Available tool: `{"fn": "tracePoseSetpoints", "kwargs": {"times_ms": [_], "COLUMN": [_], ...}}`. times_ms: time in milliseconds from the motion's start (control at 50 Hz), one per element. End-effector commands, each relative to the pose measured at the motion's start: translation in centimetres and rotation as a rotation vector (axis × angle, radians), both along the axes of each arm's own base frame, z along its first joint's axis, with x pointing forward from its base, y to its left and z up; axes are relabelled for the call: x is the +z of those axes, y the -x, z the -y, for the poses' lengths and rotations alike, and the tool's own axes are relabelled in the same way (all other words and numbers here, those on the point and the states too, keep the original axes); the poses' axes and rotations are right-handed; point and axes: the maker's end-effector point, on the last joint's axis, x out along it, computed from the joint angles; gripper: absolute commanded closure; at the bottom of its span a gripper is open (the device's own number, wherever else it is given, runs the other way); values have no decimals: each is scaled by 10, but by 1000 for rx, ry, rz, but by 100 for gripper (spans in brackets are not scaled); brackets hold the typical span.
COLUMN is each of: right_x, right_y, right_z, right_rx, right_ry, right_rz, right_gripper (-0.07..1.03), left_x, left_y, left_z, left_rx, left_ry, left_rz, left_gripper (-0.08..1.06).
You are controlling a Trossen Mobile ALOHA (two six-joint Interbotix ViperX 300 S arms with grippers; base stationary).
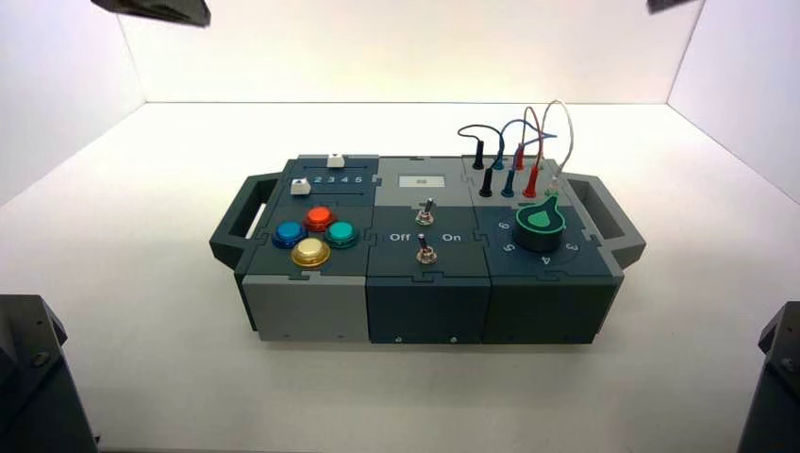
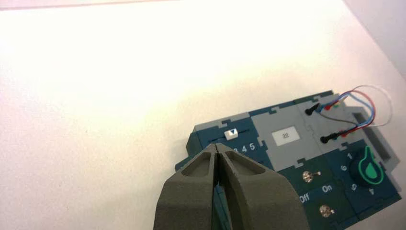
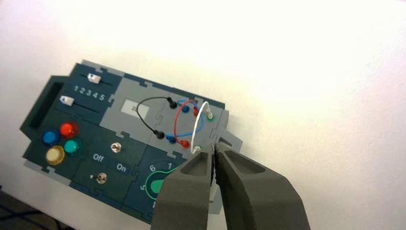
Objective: Turn the knob to position 4.
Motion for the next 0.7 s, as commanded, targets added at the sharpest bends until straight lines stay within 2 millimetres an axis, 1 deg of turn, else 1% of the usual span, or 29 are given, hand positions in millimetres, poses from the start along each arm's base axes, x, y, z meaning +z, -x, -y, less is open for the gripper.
{"fn": "tracePoseSetpoints", "kwargs": {"times_ms": [20,180,300,460,540,700], "right_x": [-5,-17,-28,-46,-54,-77], "right_y": [-10,-15,-16,-19,-21,-22], "right_z": [-3,-5,-3,5,4,4], "right_rx": [-40,-83,-102,-148,-149,-155], "right_ry": [-25,-42,-40,-21,-8,21], "right_rz": [-30,-71,-97,-164,-197,-274], "right_gripper": [98,98,98,98,98,98], "left_x": [-1,-26,-42,-57,-65,-80], "left_y": [-13,-19,-20,-20,-19,-18], "left_z": [5,9,11,14,16,18], "left_rx": [4,8,14,20,29,35], "left_ry": [-6,-37,-44,-55,-48,-63], "left_rz": [-21,-118,-186,-268,-315,-386], "left_gripper": [101,101,101,101,101,101]}}
